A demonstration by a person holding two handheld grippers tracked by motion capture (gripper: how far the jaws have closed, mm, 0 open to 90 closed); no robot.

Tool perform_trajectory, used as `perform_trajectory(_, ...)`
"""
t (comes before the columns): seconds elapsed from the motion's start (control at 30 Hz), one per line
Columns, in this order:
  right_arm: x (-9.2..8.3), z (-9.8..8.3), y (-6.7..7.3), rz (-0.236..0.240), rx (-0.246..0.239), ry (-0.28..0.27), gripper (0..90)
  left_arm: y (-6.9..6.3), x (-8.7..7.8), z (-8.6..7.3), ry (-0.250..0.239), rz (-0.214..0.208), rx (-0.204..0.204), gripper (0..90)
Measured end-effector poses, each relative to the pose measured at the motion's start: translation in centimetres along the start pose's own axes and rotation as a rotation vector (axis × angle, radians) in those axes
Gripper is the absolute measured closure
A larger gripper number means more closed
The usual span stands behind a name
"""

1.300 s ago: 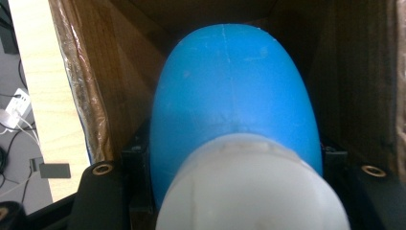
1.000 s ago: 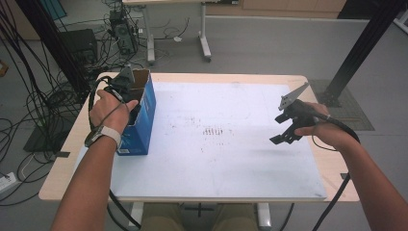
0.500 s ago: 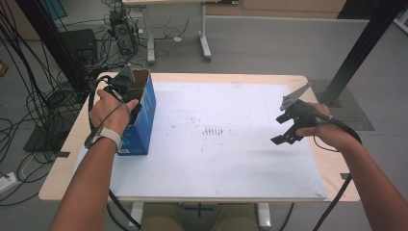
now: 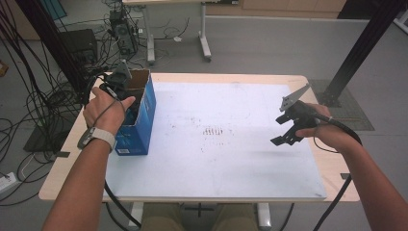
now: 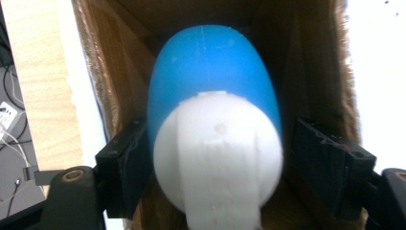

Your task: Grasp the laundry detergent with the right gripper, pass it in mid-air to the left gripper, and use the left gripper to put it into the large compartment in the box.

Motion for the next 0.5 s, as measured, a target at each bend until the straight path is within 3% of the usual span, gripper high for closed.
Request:
perform_trajectory(0.1, -0.1, 0.1, 0.1, 0.0, -0.002, 0.001, 10.9, -0.1, -0.2, -0.1, 0.018, -0.004, 0.027, 20.3)
perform_trajectory(0.33, -0.4, 0.2, 0.3, -0.003, -0.005, 0.008, 10.9, 0.2, -0.7, -0.3, 0.01, -0.015, 0.025, 17.0)
perform_trajectory(0.5, -0.7, 0.2, 0.4, -0.009, -0.002, 0.008, 10.9, 0.1, -1.5, -0.4, -0.004, -0.04, 0.051, 14.2)
Point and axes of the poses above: each handheld gripper's, and its own axes: x roughly forward along the jaws, z roughly out of its top, y roughly to its left, the point moved 3 cm from there along x, roughly forward along the jaws, and after that the axes turned 7 degrees about -x, right-handed, at the moved point
